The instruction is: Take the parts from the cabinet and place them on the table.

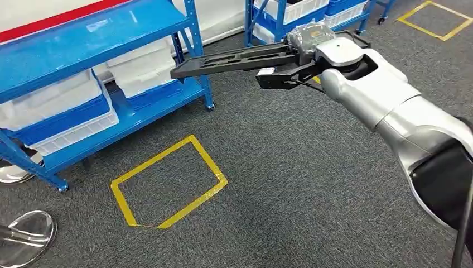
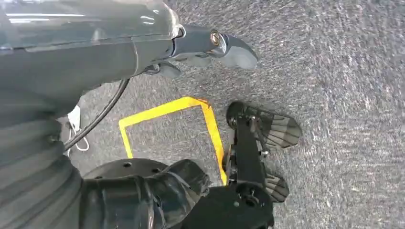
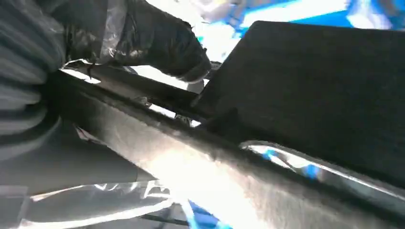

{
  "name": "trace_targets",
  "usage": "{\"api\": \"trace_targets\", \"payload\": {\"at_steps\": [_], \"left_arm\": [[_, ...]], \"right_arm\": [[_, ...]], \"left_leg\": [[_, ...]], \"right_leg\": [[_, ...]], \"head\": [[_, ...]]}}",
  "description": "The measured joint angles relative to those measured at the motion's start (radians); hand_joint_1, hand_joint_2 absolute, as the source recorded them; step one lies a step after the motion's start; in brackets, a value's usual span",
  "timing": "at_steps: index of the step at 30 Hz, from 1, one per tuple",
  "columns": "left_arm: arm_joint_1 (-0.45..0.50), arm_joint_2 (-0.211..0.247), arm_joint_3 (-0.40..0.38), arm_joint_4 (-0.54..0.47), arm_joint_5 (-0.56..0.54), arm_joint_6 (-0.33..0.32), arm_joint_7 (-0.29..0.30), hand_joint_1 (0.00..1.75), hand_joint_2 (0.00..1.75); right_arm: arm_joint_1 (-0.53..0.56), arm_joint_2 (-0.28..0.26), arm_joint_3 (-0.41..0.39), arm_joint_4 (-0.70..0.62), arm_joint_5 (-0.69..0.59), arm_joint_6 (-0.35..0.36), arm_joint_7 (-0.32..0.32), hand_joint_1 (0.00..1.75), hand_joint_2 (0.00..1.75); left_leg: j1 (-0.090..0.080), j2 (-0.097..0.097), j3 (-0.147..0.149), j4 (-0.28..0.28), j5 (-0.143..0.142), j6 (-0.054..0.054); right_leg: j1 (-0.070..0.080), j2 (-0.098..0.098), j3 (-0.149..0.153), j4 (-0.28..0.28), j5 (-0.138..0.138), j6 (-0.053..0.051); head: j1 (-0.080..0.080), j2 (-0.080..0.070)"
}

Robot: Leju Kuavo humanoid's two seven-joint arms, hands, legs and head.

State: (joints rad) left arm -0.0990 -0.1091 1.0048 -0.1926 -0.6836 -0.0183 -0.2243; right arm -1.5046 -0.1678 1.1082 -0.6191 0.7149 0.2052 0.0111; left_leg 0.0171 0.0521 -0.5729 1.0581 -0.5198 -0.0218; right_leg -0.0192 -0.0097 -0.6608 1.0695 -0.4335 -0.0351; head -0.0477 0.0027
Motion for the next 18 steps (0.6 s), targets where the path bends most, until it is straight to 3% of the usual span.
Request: {"api": "trace_targets", "payload": {"at_steps": [1,2,3,4,5,7,8,9,10,13,14,15,16,18], "left_arm": [[0.002,0.000,0.000,0.000,0.000,0.000,0.000,0.00,1.75],[0.004,0.000,0.000,0.000,-0.003,-0.001,-0.003,0.00,1.75],[0.006,0.000,0.000,0.000,-0.008,-0.004,-0.005,0.00,1.75],[0.007,0.000,0.000,0.000,-0.010,-0.006,-0.007,0.00,1.75],[0.007,-0.002,0.001,0.000,-0.011,-0.007,-0.008,0.00,1.75],[0.007,-0.004,0.001,0.000,-0.014,-0.008,-0.011,0.00,1.75],[0.006,-0.005,0.001,0.000,-0.016,-0.009,-0.013,0.00,1.75],[0.008,-0.001,0.001,0.000,-0.017,-0.008,-0.013,0.00,1.75],[0.008,-0.006,0.001,0.001,-0.018,-0.008,-0.013,0.00,1.75],[0.002,-0.006,0.002,0.000,-0.020,-0.001,-0.013,0.00,1.75],[0.003,-0.012,0.002,0.001,-0.021,0.000,-0.012,0.00,1.75],[0.002,-0.011,0.003,0.000,-0.021,0.001,-0.010,0.00,1.75],[0.004,-0.012,0.004,0.000,-0.021,0.001,-0.009,0.00,1.75],[0.007,-0.013,0.008,0.000,-0.020,0.009,0.010,0.00,1.75]], "right_arm": [[0.002,-0.002,0.000,0.002,0.007,-0.001,0.002,1.75,1.75],[0.005,-0.003,-0.001,0.004,0.015,-0.003,0.002,1.75,1.75],[0.009,-0.008,-0.001,0.006,0.025,-0.002,0.003,1.75,1.75],[0.011,-0.013,-0.001,0.009,0.031,0.000,0.003,1.75,1.75],[0.011,-0.016,-0.001,0.010,0.035,0.003,0.005,1.75,1.75],[0.008,-0.023,-0.006,0.012,0.045,0.006,0.011,1.75,1.75],[0.003,-0.026,-0.011,0.013,0.047,0.008,0.013,1.75,1.75],[-0.002,-0.032,-0.017,0.014,0.048,0.011,0.013,1.75,1.75],[-0.007,-0.034,-0.018,0.016,0.050,0.015,0.013,1.75,1.75],[-0.007,-0.045,-0.020,0.019,0.059,0.027,0.018,1.75,1.75],[-0.007,-0.051,-0.024,0.019,0.063,0.027,0.018,1.75,1.75],[-0.012,-0.060,-0.026,0.020,0.065,0.029,0.018,1.75,1.75],[-0.017,-0.060,-0.027,0.020,0.068,0.029,0.021,1.75,1.75],[-0.017,-0.060,-0.028,0.021,0.072,0.031,0.024,1.75,1.75]], "left_leg": [[0.003,-0.031,-0.034,0.082,-0.051,-0.001],[0.002,-0.040,-0.069,0.163,-0.088,-0.002],[0.002,-0.043,-0.105,0.242,-0.113,-0.001],[0.002,-0.043,-0.123,0.277,-0.113,0.002],[0.000,-0.044,-0.118,0.261,-0.087,0.009],[-0.007,-0.053,-0.065,0.130,0.000,0.027],[-0.010,-0.080,-0.029,0.042,0.048,0.041],[-0.004,-0.139,-0.010,0.009,0.044,0.058],[-0.009,-0.142,-0.013,0.002,0.056,0.057],[-0.018,-0.114,-0.001,-0.016,0.066,0.063],[-0.003,-0.094,0.035,-0.086,0.069,0.067],[-0.005,-0.080,0.039,-0.094,0.073,0.061],[-0.008,-0.067,0.040,-0.105,0.077,0.065],[-0.009,-0.035,0.038,-0.100,0.072,0.064]], "right_leg": [[0.000,0.013,-0.003,0.000,0.003,-0.004],[0.002,0.026,-0.005,0.000,0.004,-0.006],[0.006,0.039,-0.005,0.000,0.005,-0.007],[0.009,0.054,-0.005,0.000,0.006,-0.008],[0.011,0.067,-0.005,0.001,0.006,-0.009],[0.017,0.094,-0.004,0.001,0.007,-0.010],[0.019,0.108,-0.003,0.001,0.008,-0.009],[0.015,0.115,-0.007,0.000,0.011,-0.007],[0.010,0.127,-0.010,0.000,0.015,-0.001],[-0.010,0.165,-0.013,-0.018,0.032,0.025],[-0.002,0.151,-0.016,-0.012,0.027,0.026],[0.009,0.088,-0.029,0.001,0.011,0.031],[0.007,0.050,-0.052,0.049,-0.025,0.036],[-0.001,0.022,-0.114,0.188,-0.084,0.047]], "head": [[0.000,0.000],[-0.001,0.000],[0.000,0.000],[0.000,0.000],[0.000,0.000],[0.000,0.000],[0.000,0.000],[0.002,0.000],[0.002,0.000],[0.000,0.000],[-0.001,0.000],[0.007,0.000],[0.010,0.000],[0.009,0.000]]}}
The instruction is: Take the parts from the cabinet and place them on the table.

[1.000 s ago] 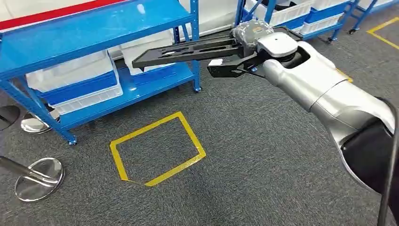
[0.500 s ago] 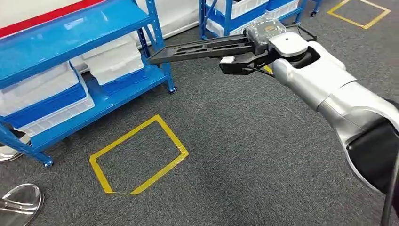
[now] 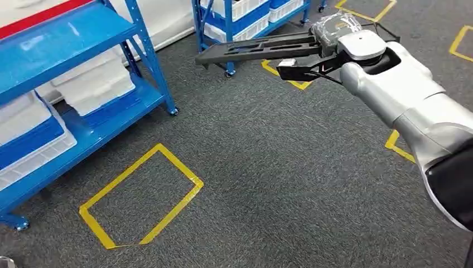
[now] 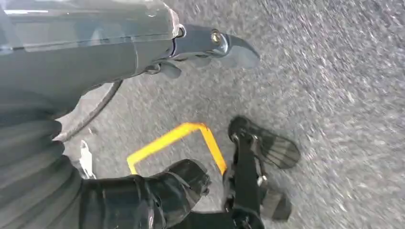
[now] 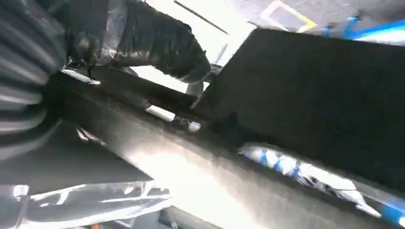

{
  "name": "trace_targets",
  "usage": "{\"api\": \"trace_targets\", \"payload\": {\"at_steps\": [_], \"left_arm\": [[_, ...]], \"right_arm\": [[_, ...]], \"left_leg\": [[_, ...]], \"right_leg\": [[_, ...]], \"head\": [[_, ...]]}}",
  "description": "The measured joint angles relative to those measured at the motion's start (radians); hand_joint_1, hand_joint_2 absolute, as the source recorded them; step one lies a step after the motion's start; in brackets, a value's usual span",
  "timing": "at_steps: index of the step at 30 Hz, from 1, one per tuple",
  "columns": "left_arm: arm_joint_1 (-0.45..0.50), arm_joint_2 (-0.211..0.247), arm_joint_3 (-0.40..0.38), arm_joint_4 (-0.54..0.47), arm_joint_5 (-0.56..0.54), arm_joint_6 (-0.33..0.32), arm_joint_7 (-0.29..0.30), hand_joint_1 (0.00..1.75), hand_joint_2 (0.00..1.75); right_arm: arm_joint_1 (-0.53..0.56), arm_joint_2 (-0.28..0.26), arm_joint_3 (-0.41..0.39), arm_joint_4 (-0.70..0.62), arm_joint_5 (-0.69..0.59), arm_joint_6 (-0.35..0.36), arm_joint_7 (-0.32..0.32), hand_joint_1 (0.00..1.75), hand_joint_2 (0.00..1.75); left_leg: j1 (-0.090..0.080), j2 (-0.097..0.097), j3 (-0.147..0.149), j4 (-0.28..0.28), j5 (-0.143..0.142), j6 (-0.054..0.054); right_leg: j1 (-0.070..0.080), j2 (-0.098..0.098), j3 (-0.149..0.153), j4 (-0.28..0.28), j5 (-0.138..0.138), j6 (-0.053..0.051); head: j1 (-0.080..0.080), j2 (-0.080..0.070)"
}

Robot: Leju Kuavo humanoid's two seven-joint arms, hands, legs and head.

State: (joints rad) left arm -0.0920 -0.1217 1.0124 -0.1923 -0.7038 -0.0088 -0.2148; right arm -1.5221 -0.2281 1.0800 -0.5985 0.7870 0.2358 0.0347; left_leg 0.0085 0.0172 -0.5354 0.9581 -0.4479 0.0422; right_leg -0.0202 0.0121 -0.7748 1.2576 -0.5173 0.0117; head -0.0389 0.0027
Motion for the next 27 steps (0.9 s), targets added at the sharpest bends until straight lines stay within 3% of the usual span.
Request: {"api": "trace_targets", "payload": {"at_steps": [1,2,4,5,6,7,8,11,12,13,15,16,17,18,19,20,21,22,25,26,27], "left_arm": [[0.000,0.000,0.002,0.000,0.001,0.002,0.007,0.00,1.75],[-0.001,0.000,0.004,0.000,0.002,0.004,0.011,0.00,1.75],[-0.002,-0.003,0.009,0.000,0.006,0.016,0.024,0.00,1.75],[-0.002,-0.005,0.011,0.000,0.014,0.023,0.032,0.00,1.75],[-0.002,-0.002,0.017,0.000,0.019,0.028,0.036,0.00,1.75],[-0.006,-0.005,0.022,0.000,0.022,0.032,0.037,0.00,1.75],[-0.005,-0.006,0.026,0.000,0.023,0.035,0.037,0.00,1.75],[-0.011,-0.015,0.030,0.000,0.024,0.037,0.034,0.00,1.75],[-0.010,-0.017,0.033,0.000,0.024,0.031,0.027,0.00,1.75],[-0.009,-0.019,0.034,0.000,0.024,0.022,0.019,0.00,1.75],[-0.009,-0.021,0.034,0.000,0.021,0.014,0.012,0.00,1.75],[-0.009,-0.021,0.034,0.000,0.019,0.013,0.008,0.00,1.75],[-0.009,-0.021,0.034,0.000,0.016,0.012,0.008,0.00,1.75],[-0.009,-0.023,0.034,0.000,0.012,0.014,0.009,0.00,1.75],[-0.009,-0.026,0.034,0.000,0.010,0.019,0.012,0.00,1.75],[-0.009,-0.027,0.034,0.000,0.009,0.025,0.018,0.00,1.75],[-0.006,-0.027,0.034,0.000,0.005,0.037,0.027,0.00,1.75],[-0.002,-0.028,0.034,0.000,0.002,0.044,0.034,0.00,1.75],[-0.008,-0.029,0.034,0.000,-0.002,0.054,0.042,0.00,1.75],[-0.009,-0.031,0.034,0.000,-0.005,0.055,0.043,0.00,1.75],[-0.010,-0.032,0.034,0.000,-0.007,0.057,0.045,0.00,1.75]], "right_arm": [[0.002,-0.001,-0.001,0.000,0.006,0.002,0.001,1.75,1.75],[0.003,-0.003,-0.002,0.000,0.011,0.005,0.002,1.75,1.75],[0.000,-0.006,-0.002,0.000,0.029,0.010,0.009,1.75,1.75],[-0.006,-0.009,-0.002,0.000,0.031,0.011,0.011,1.75,1.75],[-0.013,-0.013,-0.004,0.000,0.032,0.014,0.013,1.75,1.75],[-0.022,-0.012,-0.005,0.000,0.035,0.019,0.013,1.75,1.75],[-0.023,-0.013,-0.006,0.000,0.038,0.022,0.013,1.75,1.75],[-0.032,-0.026,-0.008,0.002,0.048,0.032,0.011,1.75,1.75],[-0.037,-0.026,-0.009,0.002,0.048,0.032,0.011,1.75,1.75],[-0.042,-0.024,-0.010,0.002,0.049,0.033,0.011,1.75,1.75],[-0.050,-0.019,-0.010,0.002,0.050,0.037,0.011,1.75,1.75],[-0.051,-0.019,-0.010,0.002,0.050,0.041,0.009,1.75,1.75],[-0.051,-0.019,-0.010,0.002,0.052,0.046,0.008,1.75,1.75],[-0.052,-0.018,-0.009,0.002,0.061,0.054,0.009,1.75,1.75],[-0.055,-0.017,-0.009,0.002,0.068,0.061,0.010,1.75,1.75],[-0.061,-0.017,-0.008,0.002,0.073,0.065,0.012,1.75,1.75],[-0.067,-0.013,-0.008,0.002,0.079,0.068,0.015,1.75,1.75],[-0.077,-0.008,-0.006,0.003,0.082,0.072,0.017,1.75,1.75],[-0.086,-0.003,-0.004,0.002,0.082,0.081,0.018,1.75,1.75],[-0.088,-0.006,-0.005,0.002,0.082,0.082,0.018,1.75,1.75],[-0.091,-0.006,-0.004,0.002,0.083,0.087,0.018,1.75,1.75]], "left_leg": [[0.002,0.016,0.000,0.006,-0.004,-0.001],[0.004,0.029,0.000,0.012,-0.009,-0.004],[0.013,0.054,-0.002,0.035,-0.027,-0.016],[0.016,0.065,-0.006,0.053,-0.040,-0.027],[0.014,0.073,-0.014,0.063,-0.049,-0.037],[0.003,0.084,-0.019,0.082,-0.059,-0.047],[0.003,0.087,-0.016,0.077,-0.059,-0.049],[0.010,0.112,-0.011,0.077,-0.066,-0.057],[0.016,0.061,-0.019,0.098,-0.093,-0.059],[0.016,0.024,-0.039,0.151,-0.134,-0.058],[0.013,-0.004,-0.107,0.308,-0.209,-0.056],[0.013,-0.008,-0.138,0.374,-0.225,-0.055],[0.012,-0.009,-0.150,0.391,-0.215,-0.050],[0.010,-0.011,-0.139,0.357,-0.180,-0.042],[0.008,-0.017,-0.112,0.287,-0.133,-0.034],[0.004,-0.036,-0.075,0.200,-0.084,-0.024],[0.003,-0.085,-0.047,0.121,-0.053,-0.011],[0.007,-0.108,-0.036,0.109,-0.054,-0.010],[-0.003,-0.084,-0.024,0.093,-0.051,-0.010],[0.003,-0.064,-0.007,0.056,-0.046,-0.007],[0.007,-0.042,-0.001,0.038,-0.032,-0.010]], "right_leg": [[-0.007,-0.004,-0.019,0.043,-0.006,0.006],[-0.014,-0.008,-0.017,0.041,0.009,0.013],[-0.026,-0.025,0.045,-0.068,0.078,0.027],[-0.029,-0.053,0.090,-0.151,0.110,0.033],[-0.012,-0.093,0.088,-0.160,0.073,0.032],[-0.009,-0.080,0.086,-0.166,0.085,0.015],[-0.009,-0.067,0.084,-0.161,0.081,0.004],[-0.009,-0.036,0.079,-0.166,0.087,-0.016],[-0.011,-0.024,0.079,-0.171,0.090,-0.021],[-0.010,-0.014,0.078,-0.173,0.092,-0.026],[-0.007,0.013,0.077,-0.174,0.095,-0.031],[-0.002,0.028,0.078,-0.174,0.095,-0.031],[0.002,0.042,0.080,-0.174,0.095,-0.031],[0.005,0.056,0.081,-0.174,0.095,-0.032],[0.007,0.070,0.084,-0.174,0.096,-0.031],[0.009,0.083,0.085,-0.174,0.096,-0.032],[0.006,0.093,0.085,-0.175,0.096,-0.032],[0.009,0.107,0.082,-0.175,0.101,-0.026],[-0.008,0.145,0.078,-0.191,0.118,-0.002],[0.000,0.156,0.079,-0.203,0.127,0.006],[0.003,0.088,0.072,-0.190,0.115,0.000]], "head": [[0.001,0.000],[0.000,0.000],[0.001,0.000],[0.001,0.000],[0.002,0.000],[-0.003,0.000],[-0.005,0.000],[-0.005,0.000],[-0.005,0.000],[-0.006,0.000],[-0.006,0.000],[-0.006,0.000],[-0.005,0.000],[-0.005,0.000],[-0.006,0.000],[-0.005,0.000],[-0.005,0.000],[-0.003,0.000],[-0.005,0.000],[-0.005,0.000],[-0.004,0.000]]}}
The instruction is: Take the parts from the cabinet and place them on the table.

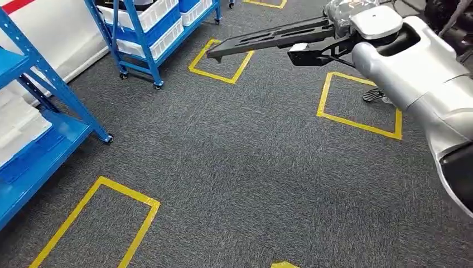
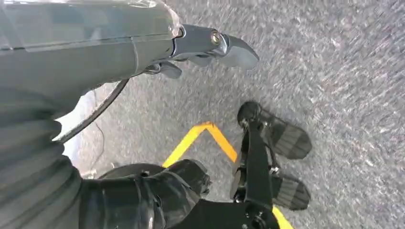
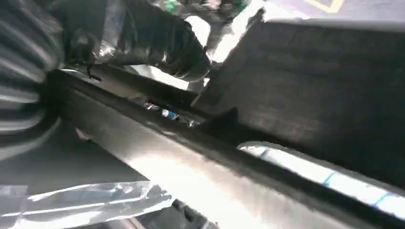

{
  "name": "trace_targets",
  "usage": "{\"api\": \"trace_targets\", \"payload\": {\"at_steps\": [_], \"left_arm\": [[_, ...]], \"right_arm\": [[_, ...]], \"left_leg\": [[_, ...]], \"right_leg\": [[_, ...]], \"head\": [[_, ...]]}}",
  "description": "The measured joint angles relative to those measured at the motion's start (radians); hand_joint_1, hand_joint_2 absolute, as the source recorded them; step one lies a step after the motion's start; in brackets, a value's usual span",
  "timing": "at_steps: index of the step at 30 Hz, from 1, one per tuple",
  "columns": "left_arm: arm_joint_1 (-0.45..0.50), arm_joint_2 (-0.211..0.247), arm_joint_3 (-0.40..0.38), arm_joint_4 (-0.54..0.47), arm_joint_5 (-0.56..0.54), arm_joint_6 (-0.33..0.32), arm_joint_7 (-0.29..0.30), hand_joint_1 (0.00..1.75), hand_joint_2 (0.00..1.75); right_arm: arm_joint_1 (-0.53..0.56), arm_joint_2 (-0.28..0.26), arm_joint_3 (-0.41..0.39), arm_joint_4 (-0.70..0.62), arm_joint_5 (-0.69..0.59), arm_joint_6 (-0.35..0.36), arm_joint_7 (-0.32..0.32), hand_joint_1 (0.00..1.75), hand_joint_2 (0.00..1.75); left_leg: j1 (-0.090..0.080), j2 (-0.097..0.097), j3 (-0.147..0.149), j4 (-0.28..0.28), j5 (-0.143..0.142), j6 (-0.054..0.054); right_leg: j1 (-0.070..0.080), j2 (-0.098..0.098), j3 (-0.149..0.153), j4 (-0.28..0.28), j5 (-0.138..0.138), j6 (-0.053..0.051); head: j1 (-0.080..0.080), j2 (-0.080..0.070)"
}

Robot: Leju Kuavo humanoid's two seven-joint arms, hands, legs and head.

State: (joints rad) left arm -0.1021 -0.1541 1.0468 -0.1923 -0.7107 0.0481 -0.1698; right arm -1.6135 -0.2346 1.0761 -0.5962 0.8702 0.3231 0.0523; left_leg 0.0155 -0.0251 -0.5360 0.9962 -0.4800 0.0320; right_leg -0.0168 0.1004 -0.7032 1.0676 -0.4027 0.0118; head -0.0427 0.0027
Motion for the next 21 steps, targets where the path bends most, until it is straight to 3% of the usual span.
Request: {"api": "trace_targets", "payload": {"at_steps": [1,2,4,5,6,8,9,10,11,14,15,16,17,18,19,20,21], "left_arm": [[0.001,-0.001,0.000,0.000,0.000,0.000,0.000,0.00,1.75],[0.004,-0.001,0.000,0.000,0.000,-0.001,-0.002,0.00,1.75],[0.007,-0.001,0.000,0.000,-0.001,-0.007,-0.010,0.00,1.75],[0.007,-0.001,0.000,0.000,-0.002,-0.010,-0.011,0.00,1.75],[0.006,-0.002,0.000,0.000,-0.003,-0.013,-0.015,0.00,1.75],[0.006,-0.004,0.000,0.000,-0.011,-0.019,-0.024,0.00,1.75],[0.006,-0.006,0.000,0.000,-0.012,-0.020,-0.026,0.00,1.75],[0.008,-0.006,0.000,0.000,-0.013,-0.021,-0.025,0.00,1.75],[0.008,-0.006,0.000,0.000,-0.015,-0.021,-0.024,0.00,1.75],[0.002,-0.009,0.000,0.000,-0.018,-0.018,-0.019,0.00,1.75],[-0.001,-0.010,0.000,0.000,-0.018,-0.018,-0.019,0.00,1.75],[0.000,-0.010,0.000,0.000,-0.018,-0.018,-0.019,0.00,1.75],[0.001,-0.010,0.000,0.000,-0.018,-0.018,-0.019,0.00,1.75],[0.005,-0.011,0.000,0.000,-0.018,-0.018,-0.019,0.00,1.75],[0.008,-0.012,0.000,0.000,-0.018,-0.018,-0.019,0.00,1.75],[0.009,-0.012,0.000,0.000,-0.018,-0.018,-0.019,0.00,1.75],[0.010,-0.012,0.000,0.000,-0.018,-0.018,-0.019,0.00,1.75]], "right_arm": [[-0.007,0.000,0.002,0.000,0.003,0.007,0.001,1.75,1.75],[-0.011,0.005,0.004,0.000,0.005,0.014,0.002,1.75,1.75],[-0.011,0.005,0.006,0.000,0.005,0.027,0.001,1.75,1.75],[-0.011,0.005,0.009,0.000,0.005,0.034,0.002,1.75,1.75],[-0.012,0.005,0.012,0.000,0.005,0.043,0.002,1.75,1.75],[-0.024,0.011,0.014,0.002,0.002,0.055,0.004,1.75,1.75],[-0.042,0.022,0.014,0.003,-0.005,0.060,0.004,1.75,1.75],[-0.059,0.028,0.014,0.005,-0.006,0.066,0.006,1.75,1.75],[-0.069,0.040,0.014,0.005,-0.006,0.071,0.008,1.75,1.75],[-0.082,0.048,0.014,0.009,-0.006,0.080,0.016,1.75,1.75],[-0.084,0.052,0.014,0.009,-0.006,0.080,0.017,1.75,1.75],[-0.087,0.058,0.014,0.010,-0.006,0.081,0.017,1.75,1.75],[-0.088,0.059,0.014,0.010,-0.006,0.081,0.018,1.75,1.75],[-0.087,0.065,0.015,0.010,-0.006,0.081,0.020,1.75,1.75],[-0.086,0.069,0.017,0.011,-0.006,0.081,0.021,1.75,1.75],[-0.086,0.070,0.018,0.011,-0.006,0.081,0.019,1.75,1.75],[-0.085,0.072,0.019,0.012,-0.006,0.081,0.018,1.75,1.75]], "left_leg": [[-0.002,0.010,0.000,-0.011,0.005,0.008],[-0.005,0.025,-0.003,-0.011,0.007,0.010],[-0.005,0.055,-0.004,-0.008,0.005,0.011],[-0.005,0.068,-0.005,-0.006,0.004,0.011],[-0.005,0.080,-0.005,-0.004,0.003,0.010],[-0.005,0.099,-0.006,0.005,-0.005,0.005],[-0.005,0.114,-0.007,0.015,-0.013,-0.002],[-0.013,0.124,-0.015,0.020,-0.020,-0.011],[-0.017,0.134,-0.016,0.031,-0.024,-0.016],[-0.015,0.169,-0.008,0.026,-0.026,-0.023],[-0.008,0.142,-0.015,0.034,-0.043,-0.030],[-0.003,0.085,-0.024,0.063,-0.068,-0.032],[-0.002,0.058,-0.043,0.106,-0.094,-0.033],[-0.001,0.039,-0.088,0.209,-0.144,-0.036],[-0.001,0.034,-0.127,0.294,-0.174,-0.038],[-0.001,0.034,-0.151,0.340,-0.180,-0.038],[-0.001,0.033,-0.153,0.339,-0.161,-0.035]], "right_leg": [[0.005,-0.054,-0.017,0.035,-0.034,0.001],[0.002,-0.080,-0.045,0.102,-0.074,0.005],[-0.005,-0.094,-0.096,0.235,-0.133,0.013],[-0.008,-0.095,-0.106,0.268,-0.138,0.017],[-0.011,-0.097,-0.091,0.252,-0.120,0.021],[-0.014,-0.112,-0.016,0.127,-0.057,0.022],[-0.013,-0.142,0.040,0.030,-0.023,0.021],[0.006,-0.188,0.052,0.007,-0.048,0.014],[0.008,-0.175,0.046,-0.003,-0.041,0.000],[0.011,-0.134,0.040,-0.002,-0.038,-0.017],[0.004,-0.125,0.043,-0.009,-0.033,-0.025],[0.004,-0.117,0.042,-0.010,-0.032,-0.028],[0.004,-0.111,0.041,-0.010,-0.030,-0.034],[0.004,-0.097,0.039,-0.010,-0.029,-0.037],[0.006,-0.081,0.038,-0.010,-0.029,-0.039],[0.007,-0.067,0.038,-0.010,-0.028,-0.040],[0.008,-0.053,0.038,-0.010,-0.028,-0.040]], "head": [[0.005,0.000],[0.004,0.000],[0.005,0.000],[0.004,0.000],[0.004,0.000],[0.005,0.000],[0.005,0.000],[0.006,0.000],[0.004,0.000],[0.003,0.000],[0.003,0.000],[0.003,0.000],[0.002,0.000],[0.002,0.000],[0.002,0.000],[0.002,0.000],[0.002,0.000]]}}
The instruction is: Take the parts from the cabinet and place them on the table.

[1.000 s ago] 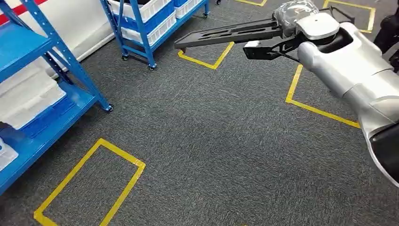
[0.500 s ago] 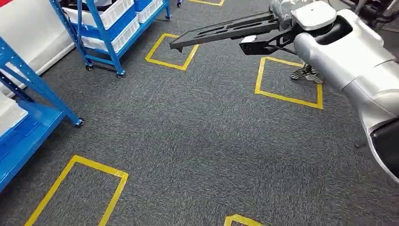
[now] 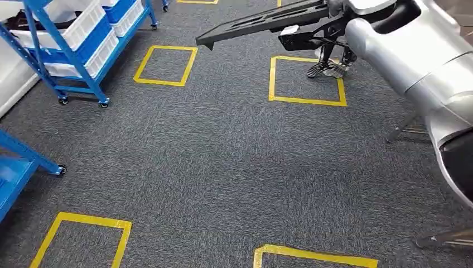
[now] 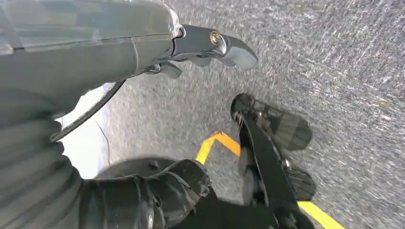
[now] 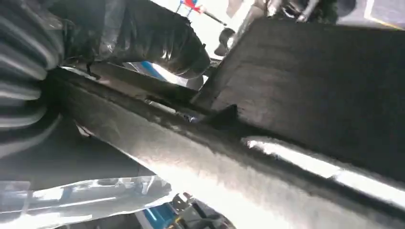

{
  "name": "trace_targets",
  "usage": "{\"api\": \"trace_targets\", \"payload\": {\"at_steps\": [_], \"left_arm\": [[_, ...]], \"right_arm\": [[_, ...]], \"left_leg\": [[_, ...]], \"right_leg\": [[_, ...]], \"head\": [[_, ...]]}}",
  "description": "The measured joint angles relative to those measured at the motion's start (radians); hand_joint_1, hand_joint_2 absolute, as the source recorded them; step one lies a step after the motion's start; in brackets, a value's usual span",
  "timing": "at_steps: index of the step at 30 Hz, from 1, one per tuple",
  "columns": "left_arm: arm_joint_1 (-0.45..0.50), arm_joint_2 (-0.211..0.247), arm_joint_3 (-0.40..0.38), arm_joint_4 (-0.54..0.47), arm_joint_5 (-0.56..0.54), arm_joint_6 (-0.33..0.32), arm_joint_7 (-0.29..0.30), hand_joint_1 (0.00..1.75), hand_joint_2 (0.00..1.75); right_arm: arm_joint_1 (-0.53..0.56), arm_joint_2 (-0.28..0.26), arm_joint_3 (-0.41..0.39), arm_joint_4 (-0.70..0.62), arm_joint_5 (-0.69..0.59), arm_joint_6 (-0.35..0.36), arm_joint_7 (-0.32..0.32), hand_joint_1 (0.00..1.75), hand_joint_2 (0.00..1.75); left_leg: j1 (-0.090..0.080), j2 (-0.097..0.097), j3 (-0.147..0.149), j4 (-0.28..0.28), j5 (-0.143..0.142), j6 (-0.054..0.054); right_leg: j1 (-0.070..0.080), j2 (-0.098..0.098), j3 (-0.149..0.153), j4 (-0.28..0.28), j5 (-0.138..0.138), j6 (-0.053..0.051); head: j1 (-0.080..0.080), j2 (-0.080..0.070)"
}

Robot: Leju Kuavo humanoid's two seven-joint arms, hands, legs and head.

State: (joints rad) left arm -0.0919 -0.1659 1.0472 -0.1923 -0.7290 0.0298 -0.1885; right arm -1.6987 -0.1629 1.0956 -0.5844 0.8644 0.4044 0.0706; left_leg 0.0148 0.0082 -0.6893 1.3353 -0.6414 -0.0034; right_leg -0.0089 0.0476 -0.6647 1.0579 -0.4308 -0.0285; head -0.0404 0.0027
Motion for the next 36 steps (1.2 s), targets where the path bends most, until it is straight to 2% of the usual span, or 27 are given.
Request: {"api": "trace_targets", "payload": {"at_steps": [1,2,3,4,5,11,12,13,14,16,17,24,25,26,27,28,29,30,31,33,34,35,36], "left_arm": [[0.000,0.000,0.000,0.000,0.000,-0.001,0.000,0.00,1.75],[0.000,0.000,0.000,0.000,-0.001,-0.002,0.000,0.00,1.75],[0.000,0.000,0.000,0.000,-0.003,-0.003,0.000,0.00,1.75],[0.003,0.002,0.000,0.000,-0.003,-0.003,0.000,0.00,1.75],[0.005,0.002,0.000,0.000,-0.003,-0.003,0.003,0.00,1.75],[0.005,0.002,0.000,0.000,-0.003,-0.003,0.004,0.00,1.75],[-0.004,0.002,0.000,0.000,0.007,-0.002,0.026,0.00,1.75],[-0.003,-0.002,0.000,0.000,0.012,-0.001,0.028,0.00,1.75],[0.001,-0.005,0.007,0.000,0.018,0.015,0.029,0.00,1.75],[0.002,-0.005,0.008,0.000,0.015,0.007,0.006,0.00,1.75],[0.001,-0.004,0.008,0.000,0.012,0.000,-0.004,0.00,1.75],[0.000,-0.004,0.008,0.000,0.009,-0.002,-0.007,0.00,1.75],[0.000,-0.004,0.008,0.000,0.006,-0.008,-0.014,0.00,1.75],[-0.002,-0.004,0.008,0.000,-0.003,-0.018,-0.022,0.00,1.75],[0.000,-0.004,0.008,0.000,-0.005,-0.018,-0.021,0.00,1.75],[0.001,-0.006,0.008,0.000,-0.014,-0.018,-0.017,0.00,1.75],[-0.002,-0.007,0.008,0.000,-0.015,-0.019,-0.017,0.00,1.75],[-0.001,-0.007,0.008,0.000,-0.018,-0.020,-0.016,0.00,1.75],[0.000,-0.007,0.007,0.000,-0.022,-0.022,-0.015,0.00,1.75],[0.000,-0.007,0.007,0.000,-0.026,-0.026,-0.011,0.00,1.75],[0.002,-0.007,0.007,0.000,-0.027,-0.027,-0.011,0.00,1.75],[0.002,-0.007,0.007,0.000,-0.027,-0.028,-0.010,0.00,1.75],[0.002,-0.007,0.007,0.000,-0.027,-0.028,-0.007,0.00,1.75]], "right_arm": [[0.000,0.000,0.000,0.000,0.000,0.000,-0.001,1.75,1.75],[-0.001,0.000,0.000,0.000,0.001,0.000,-0.001,1.75,1.75],[-0.002,0.000,0.000,0.001,0.002,0.000,-0.001,1.75,1.75],[-0.002,0.000,0.001,0.001,0.002,-0.001,-0.001,1.75,1.75],[-0.004,0.000,0.003,0.003,0.002,0.000,-0.001,1.75,1.75],[-0.003,0.000,0.003,0.003,0.001,0.000,-0.002,1.75,1.75],[-0.004,0.003,0.006,0.006,-0.013,0.008,0.003,1.75,1.75],[-0.007,0.003,0.006,0.008,-0.016,0.010,0.008,1.75,1.75],[-0.034,0.023,0.006,0.011,-0.020,0.027,0.020,1.75,1.75],[-0.041,0.025,0.007,0.011,-0.016,0.046,0.019,1.75,1.75],[-0.041,0.022,0.008,0.011,-0.016,0.049,0.017,1.75,1.75],[-0.041,0.020,0.009,0.011,-0.016,0.050,0.016,1.75,1.75],[-0.041,0.015,0.010,0.011,-0.016,0.052,0.013,1.75,1.75],[-0.049,-0.003,0.014,0.010,-0.016,0.053,0.007,1.75,1.75],[-0.053,-0.004,0.015,0.009,-0.016,0.053,0.004,1.75,1.75],[-0.056,-0.013,0.025,0.007,-0.016,0.055,0.000,1.75,1.75],[-0.057,-0.016,0.025,0.005,-0.016,0.057,0.000,1.75,1.75],[-0.059,-0.016,0.026,0.003,-0.018,0.058,-0.001,1.75,1.75],[-0.058,-0.016,0.028,0.000,-0.020,0.056,-0.001,1.75,1.75],[-0.046,-0.016,0.034,-0.003,-0.025,0.052,-0.003,1.75,1.75],[-0.038,-0.016,0.037,-0.004,-0.030,0.049,-0.006,1.75,1.75],[-0.031,-0.016,0.040,-0.005,-0.032,0.048,-0.008,1.75,1.75],[-0.025,-0.016,0.044,-0.010,-0.034,0.046,-0.010,1.75,1.75]], "left_leg": [[0.000,-0.002,0.016,-0.044,0.037,0.003],[0.000,-0.007,0.049,-0.119,0.083,0.008],[0.000,-0.030,0.088,-0.210,0.133,0.013],[0.004,-0.097,0.111,-0.266,0.143,0.019],[0.008,-0.128,0.115,-0.273,0.145,0.018],[0.008,-0.127,0.117,-0.279,0.150,0.017],[-0.003,-0.084,0.124,-0.299,0.141,0.018],[0.011,-0.065,0.128,-0.322,0.152,0.025],[-0.001,-0.014,0.134,-0.334,0.161,0.041],[-0.003,0.021,0.135,-0.332,0.158,0.043],[-0.003,0.031,0.135,-0.332,0.158,0.043],[-0.003,0.034,0.136,-0.332,0.157,0.043],[-0.003,0.042,0.136,-0.331,0.156,0.042],[-0.003,0.067,0.139,-0.323,0.146,0.035],[-0.007,0.077,0.137,-0.323,0.142,0.029],[-0.011,0.120,0.147,-0.320,0.134,0.015],[-0.005,0.096,0.140,-0.310,0.116,0.008],[-0.001,0.039,0.128,-0.273,0.090,0.007],[-0.001,0.014,0.099,-0.207,0.055,0.006],[-0.001,-0.001,0.018,-0.040,-0.011,0.002],[-0.001,-0.001,-0.008,0.007,-0.016,0.001],[-0.001,-0.001,-0.013,0.006,0.003,0.001],[0.000,-0.003,0.006,-0.051,0.050,0.002]], "right_leg": [[0.000,0.015,0.000,0.001,0.000,0.000],[0.000,0.028,0.000,0.002,0.001,0.001],[0.000,0.042,0.001,0.004,0.001,0.001],[-0.005,0.052,-0.002,0.005,0.002,0.003],[-0.001,0.062,-0.008,0.007,0.005,0.009],[-0.003,0.066,-0.010,0.009,0.007,0.011],[-0.020,0.113,-0.029,-0.003,0.029,0.041],[-0.014,0.119,-0.033,-0.001,0.028,0.045],[-0.005,-0.020,-0.093,0.126,-0.058,0.051],[-0.011,-0.042,-0.153,0.276,-0.118,0.056],[-0.014,-0.043,-0.158,0.293,-0.117,0.058],[-0.015,-0.043,-0.155,0.292,-0.113,0.059],[-0.016,-0.044,-0.141,0.268,-0.096,0.060],[-0.011,-0.091,0.000,0.030,0.002,0.052],[0.004,-0.134,0.023,-0.005,-0.022,0.047],[0.016,-0.090,0.015,-0.011,-0.012,0.031],[0.004,-0.077,0.021,-0.020,-0.007,0.022],[0.003,-0.066,0.021,-0.022,-0.006,0.017],[0.003,-0.059,0.021,-0.022,-0.006,0.009],[0.004,-0.030,0.021,-0.021,-0.007,0.006],[0.005,-0.015,0.021,-0.019,-0.007,0.006],[0.005,-0.001,0.022,-0.018,-0.007,0.006],[0.005,0.018,0.021,-0.013,-0.007,0.007]], "head": [[0.000,0.000],[0.000,0.000],[0.000,0.000],[0.001,0.000],[0.001,0.000],[0.001,0.000],[0.000,0.000],[0.001,0.000],[0.007,0.000],[0.007,0.000],[0.007,0.000],[0.007,0.000],[0.007,0.000],[0.007,0.000],[0.007,0.000],[0.007,0.000],[0.007,0.000],[0.007,0.000],[0.006,0.000],[0.006,0.000],[0.006,0.000],[0.006,0.000],[0.006,0.000]]}}
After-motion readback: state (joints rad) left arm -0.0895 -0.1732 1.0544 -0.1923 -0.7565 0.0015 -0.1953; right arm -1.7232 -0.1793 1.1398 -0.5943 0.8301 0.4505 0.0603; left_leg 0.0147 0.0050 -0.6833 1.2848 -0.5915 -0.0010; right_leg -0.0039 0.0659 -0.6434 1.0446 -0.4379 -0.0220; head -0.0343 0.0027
